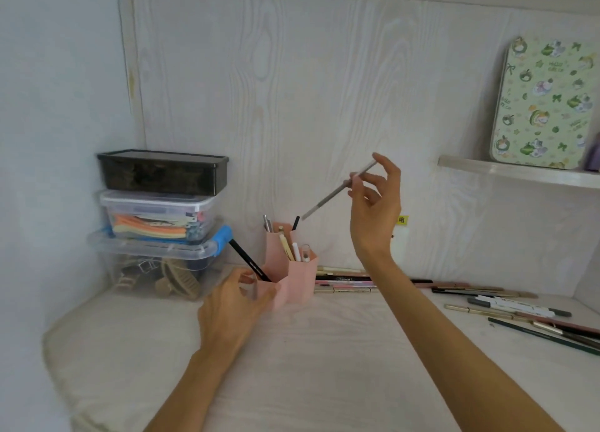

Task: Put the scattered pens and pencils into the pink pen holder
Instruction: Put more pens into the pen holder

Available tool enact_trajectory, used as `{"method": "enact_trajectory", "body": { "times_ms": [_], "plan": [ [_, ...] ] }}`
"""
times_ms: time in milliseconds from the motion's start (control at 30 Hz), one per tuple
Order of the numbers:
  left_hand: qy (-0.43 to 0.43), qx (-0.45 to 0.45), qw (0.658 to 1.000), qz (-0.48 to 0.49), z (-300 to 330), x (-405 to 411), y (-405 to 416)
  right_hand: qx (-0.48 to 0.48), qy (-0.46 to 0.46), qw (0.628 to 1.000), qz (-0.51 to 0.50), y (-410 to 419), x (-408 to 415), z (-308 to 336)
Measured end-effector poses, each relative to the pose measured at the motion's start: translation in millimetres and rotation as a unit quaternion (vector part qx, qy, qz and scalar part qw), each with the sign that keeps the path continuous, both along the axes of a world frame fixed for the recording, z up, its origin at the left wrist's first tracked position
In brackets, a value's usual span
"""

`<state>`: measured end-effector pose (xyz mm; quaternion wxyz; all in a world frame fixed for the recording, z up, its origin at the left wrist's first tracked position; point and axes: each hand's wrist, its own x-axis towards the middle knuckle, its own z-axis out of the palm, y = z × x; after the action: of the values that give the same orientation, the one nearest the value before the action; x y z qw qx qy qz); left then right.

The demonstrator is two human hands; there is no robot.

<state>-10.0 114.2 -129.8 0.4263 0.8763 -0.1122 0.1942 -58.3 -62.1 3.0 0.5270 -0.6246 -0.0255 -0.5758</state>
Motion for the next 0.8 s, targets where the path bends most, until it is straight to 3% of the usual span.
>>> {"method": "enact_trajectory", "body": {
  "times_ms": [100, 167, 267, 433, 500, 633, 700, 800],
  "plan": [
    [-0.005, 0.019, 1.000, 0.010, -3, -1, -1, -0.052, 0.056, 0.997, -0.013, 21, 23, 1],
    [-0.005, 0.027, 1.000, 0.008, -4, 0, -1, -0.141, 0.110, 0.983, -0.041, 31, 37, -8],
    [-0.005, 0.037, 0.999, -0.008, -2, 0, -1, -0.277, 0.194, 0.936, -0.098, 36, 49, -23],
    [0.000, 0.016, 1.000, -0.020, -2, 0, -1, -0.424, 0.267, 0.857, -0.122, 23, 57, -47],
    [-0.007, 0.014, 1.000, -0.020, -4, 1, -1, -0.409, 0.275, 0.866, -0.085, 14, 55, -45],
    [-0.013, 0.017, 1.000, -0.002, -7, 6, -2, -0.246, 0.285, 0.925, -0.053, -26, 41, -58],
    [-0.011, 0.023, 1.000, 0.008, -9, 7, -3, -0.235, 0.357, 0.900, -0.089, -51, 30, -83],
    [-0.014, 0.012, 0.999, 0.031, -8, 6, -3, -0.336, 0.494, 0.796, -0.097, -75, 16, -130]
  ]
}}
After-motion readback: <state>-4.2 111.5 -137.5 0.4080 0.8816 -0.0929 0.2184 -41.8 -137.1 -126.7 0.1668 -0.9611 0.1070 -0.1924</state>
